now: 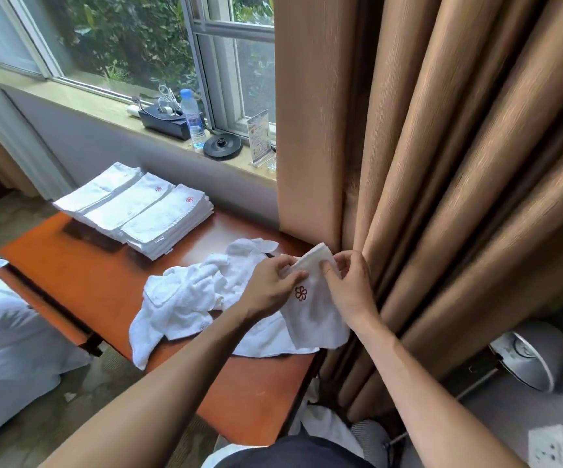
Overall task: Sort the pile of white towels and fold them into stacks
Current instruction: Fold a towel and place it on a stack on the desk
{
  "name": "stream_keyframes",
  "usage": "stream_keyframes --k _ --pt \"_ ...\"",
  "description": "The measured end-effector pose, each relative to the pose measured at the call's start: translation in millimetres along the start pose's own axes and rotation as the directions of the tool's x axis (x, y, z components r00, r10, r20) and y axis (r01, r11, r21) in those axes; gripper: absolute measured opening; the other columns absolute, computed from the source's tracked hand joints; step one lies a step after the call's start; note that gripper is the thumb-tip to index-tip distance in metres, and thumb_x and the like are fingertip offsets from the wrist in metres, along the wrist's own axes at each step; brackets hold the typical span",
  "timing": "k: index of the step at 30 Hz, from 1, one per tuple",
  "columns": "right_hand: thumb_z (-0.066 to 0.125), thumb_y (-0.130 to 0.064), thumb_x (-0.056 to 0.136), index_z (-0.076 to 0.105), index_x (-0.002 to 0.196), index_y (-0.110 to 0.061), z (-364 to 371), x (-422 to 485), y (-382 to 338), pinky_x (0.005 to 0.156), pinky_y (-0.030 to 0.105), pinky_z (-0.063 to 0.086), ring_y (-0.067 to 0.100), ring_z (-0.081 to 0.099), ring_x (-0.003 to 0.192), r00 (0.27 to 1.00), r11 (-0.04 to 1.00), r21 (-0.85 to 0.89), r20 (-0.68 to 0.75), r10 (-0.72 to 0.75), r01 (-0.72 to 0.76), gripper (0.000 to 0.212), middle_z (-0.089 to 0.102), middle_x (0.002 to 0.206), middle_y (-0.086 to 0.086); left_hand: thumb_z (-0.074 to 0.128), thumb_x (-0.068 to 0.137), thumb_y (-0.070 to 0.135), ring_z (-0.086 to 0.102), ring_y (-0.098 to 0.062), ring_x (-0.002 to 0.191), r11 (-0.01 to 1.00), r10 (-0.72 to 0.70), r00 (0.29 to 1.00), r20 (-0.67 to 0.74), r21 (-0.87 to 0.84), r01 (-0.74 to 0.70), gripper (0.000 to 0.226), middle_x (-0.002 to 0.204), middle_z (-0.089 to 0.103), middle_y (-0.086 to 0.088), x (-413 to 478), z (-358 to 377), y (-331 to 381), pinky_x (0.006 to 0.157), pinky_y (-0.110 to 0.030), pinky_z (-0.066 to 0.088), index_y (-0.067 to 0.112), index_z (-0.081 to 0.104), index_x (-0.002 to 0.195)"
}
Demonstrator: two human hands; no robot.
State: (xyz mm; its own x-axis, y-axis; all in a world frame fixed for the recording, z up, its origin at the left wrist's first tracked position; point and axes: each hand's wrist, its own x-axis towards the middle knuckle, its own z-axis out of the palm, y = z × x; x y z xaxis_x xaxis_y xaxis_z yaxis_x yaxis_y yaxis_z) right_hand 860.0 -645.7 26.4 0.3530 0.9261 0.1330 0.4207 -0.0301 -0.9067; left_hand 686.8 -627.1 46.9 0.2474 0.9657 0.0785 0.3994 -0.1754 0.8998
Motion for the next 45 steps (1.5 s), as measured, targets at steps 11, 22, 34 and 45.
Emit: stream_keyframes --k 11,22,34,45 --pt "0.075 -0.013 0.094 0.063 0.098 -0.025 8.9 -43.1 -5.2 0.074 0.017 0.050 0.003 0.061 0.078 0.956 0.976 0.207 0.294 -0.003 -0.061 0.018 0.068 0.090 -0.005 0.057 0.104 0.035 0.070 -0.010 0.080 0.913 -0.272 0.959 0.084 -0.292 0.284 0.032 0.082 0.076 0.005 -20.8 11.1 -12.3 0.073 -0.025 0.057 0.021 0.076 0.082" --pt "0.072 -0.033 0.096 0.069 0.086 -0.022 4.0 -38.2 5.4 0.076 0.022 0.050 -0.001 0.064 0.076 0.948 0.978 0.127 0.296 0.121 -0.164 0.016 0.072 0.081 -0.011 0.065 0.101 0.026 0.074 -0.012 0.077 0.866 -0.339 0.927 0.162 -0.332 0.374 0.022 0.080 0.073 -0.002 -28.7 12.1 -17.8 0.068 -0.027 0.061 0.005 0.071 0.096" --pt "0.067 -0.035 0.096 0.054 0.075 -0.023 8.7 -38.7 7.3 0.057 0.027 0.045 0.004 0.052 0.056 0.915 0.972 0.086 0.365 0.173 -0.218 0.028 0.057 0.060 -0.016 0.073 0.096 0.027 0.073 -0.018 0.080 0.907 -0.323 0.941 0.098 -0.250 0.338 0.019 0.083 0.068 0.000 -42.5 13.9 -7.5 0.073 -0.040 0.065 0.009 0.072 0.089" --pt "0.061 -0.023 0.103 0.049 0.087 -0.009 43.5 -58.8 -9.0 0.038 0.032 0.051 0.030 0.063 0.043 0.885 0.896 0.278 0.414 0.213 -0.346 0.025 0.063 0.057 0.011 0.074 0.094 0.037 0.063 -0.008 0.068 0.927 -0.343 0.939 -0.005 -0.161 0.338 0.019 0.072 0.063 0.009 -61.0 -11.5 -20.7 0.068 -0.033 0.059 0.021 0.073 0.084"
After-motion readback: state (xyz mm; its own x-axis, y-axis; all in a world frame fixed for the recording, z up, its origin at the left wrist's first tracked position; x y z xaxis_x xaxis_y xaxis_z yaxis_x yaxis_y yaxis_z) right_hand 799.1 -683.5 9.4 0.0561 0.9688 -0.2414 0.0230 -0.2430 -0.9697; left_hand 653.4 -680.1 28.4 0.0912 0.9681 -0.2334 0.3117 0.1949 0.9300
